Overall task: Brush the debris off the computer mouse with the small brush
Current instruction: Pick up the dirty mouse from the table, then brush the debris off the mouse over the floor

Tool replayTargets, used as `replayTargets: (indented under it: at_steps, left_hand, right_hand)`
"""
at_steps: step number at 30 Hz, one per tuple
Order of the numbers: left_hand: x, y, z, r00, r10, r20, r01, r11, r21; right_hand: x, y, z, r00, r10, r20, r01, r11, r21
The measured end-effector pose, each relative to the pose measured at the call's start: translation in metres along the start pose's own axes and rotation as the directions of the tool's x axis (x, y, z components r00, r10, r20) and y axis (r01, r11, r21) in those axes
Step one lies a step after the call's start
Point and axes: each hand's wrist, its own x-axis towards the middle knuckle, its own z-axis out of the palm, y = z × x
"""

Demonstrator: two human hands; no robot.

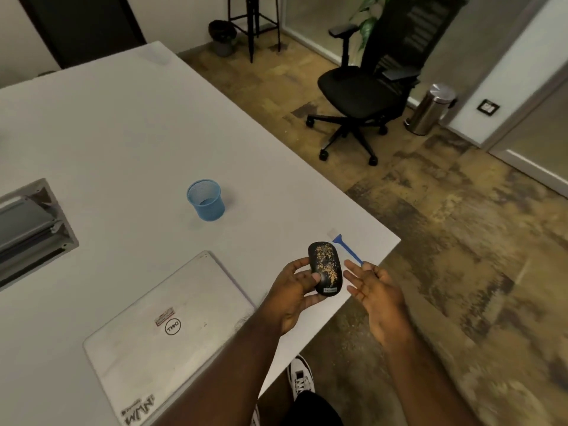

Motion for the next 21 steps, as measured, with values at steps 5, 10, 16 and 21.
replayTargets:
  at_steps: [5,10,16,21]
  left_hand:
    - [-0.020,-0.017,0.018,0.999,-0.021,0.050,0.017,0.997,0.072]
    - [-0.028,-0.041,0.047,0.997,-0.048,0.065,0.039,0.991,0.130]
    - [-0.029,-0.071,0.091,0.993,-0.059,0.100,0.042,0.986,0.164]
    - [-0.025,-0.093,0.123,0.991,-0.058,0.124,0.034,0.982,0.186]
  right_hand:
    - [-0.058,0.000,-0.048,0.980,-0.076,-0.184,0.088,0.994,0.058]
    - [-0.103,0.009,-0.103,0.947,-0.179,-0.267,0.159,0.983,-0.096]
    - [-0.125,0.020,-0.155,0.931,-0.276,-0.239,0.233,0.953,-0.192]
    - [-0.123,0.019,-0.190,0.925,-0.316,-0.209,0.255,0.927,-0.274]
